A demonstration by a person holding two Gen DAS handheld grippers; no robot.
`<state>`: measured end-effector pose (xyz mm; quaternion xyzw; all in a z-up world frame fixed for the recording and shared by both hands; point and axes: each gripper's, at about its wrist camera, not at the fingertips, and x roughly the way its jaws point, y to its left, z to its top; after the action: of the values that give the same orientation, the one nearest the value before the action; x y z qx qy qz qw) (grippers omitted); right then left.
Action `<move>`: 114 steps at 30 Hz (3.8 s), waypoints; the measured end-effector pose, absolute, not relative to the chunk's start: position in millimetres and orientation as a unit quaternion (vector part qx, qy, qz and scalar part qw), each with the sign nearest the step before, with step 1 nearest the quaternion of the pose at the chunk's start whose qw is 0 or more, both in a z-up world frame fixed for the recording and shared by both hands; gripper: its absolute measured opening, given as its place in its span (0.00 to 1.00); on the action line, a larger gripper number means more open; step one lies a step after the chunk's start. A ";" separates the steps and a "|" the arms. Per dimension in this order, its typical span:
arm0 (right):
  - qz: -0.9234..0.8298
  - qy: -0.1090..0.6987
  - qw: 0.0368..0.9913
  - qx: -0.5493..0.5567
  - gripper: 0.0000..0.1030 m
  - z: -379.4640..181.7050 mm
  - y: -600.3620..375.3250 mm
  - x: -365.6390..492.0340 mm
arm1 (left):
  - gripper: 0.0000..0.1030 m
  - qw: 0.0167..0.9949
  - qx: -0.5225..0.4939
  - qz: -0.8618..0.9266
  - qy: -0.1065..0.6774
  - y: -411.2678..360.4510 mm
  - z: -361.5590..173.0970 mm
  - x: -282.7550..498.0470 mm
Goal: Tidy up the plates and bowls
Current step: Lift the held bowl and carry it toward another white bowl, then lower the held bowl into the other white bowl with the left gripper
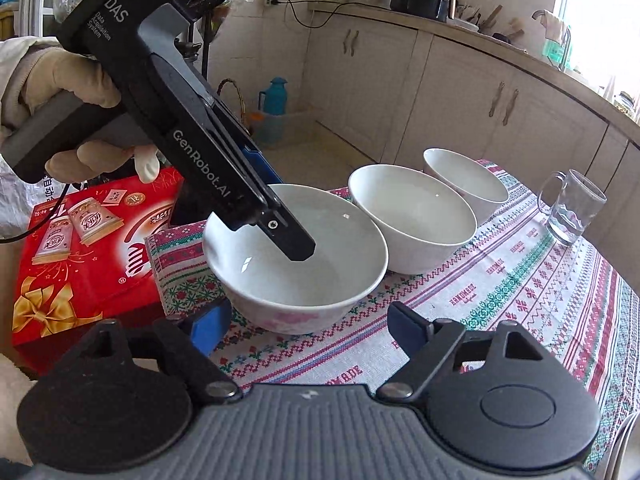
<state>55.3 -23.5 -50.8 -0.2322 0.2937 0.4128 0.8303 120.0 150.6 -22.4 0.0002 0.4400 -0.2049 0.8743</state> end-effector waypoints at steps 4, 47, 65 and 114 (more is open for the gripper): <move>0.418 0.291 0.829 -0.230 0.83 -51.8 -22.9 55.6 | 0.50 0.870 -0.005 -0.214 0.444 150.1 -23.4 122.0; 0.362 0.291 0.869 -0.173 0.81 -29.9 -137.2 39.1 | 0.47 0.845 0.047 -0.303 0.438 20.9 -3.6 140.5; 0.326 0.305 0.882 -0.151 0.81 -38.2 -165.3 54.8 | 0.47 0.837 0.067 -0.319 0.440 -10.0 -12.9 165.5; 0.333 0.282 0.879 -0.192 1.00 -5.2 -115.8 72.2 | 0.95 0.915 0.094 -0.172 0.354 97.0 22.4 129.1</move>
<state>72.2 -115.8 -5.2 -0.1917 0.2820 0.3329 0.8791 129.1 97.0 22.4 0.0939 0.3539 -0.1720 0.9145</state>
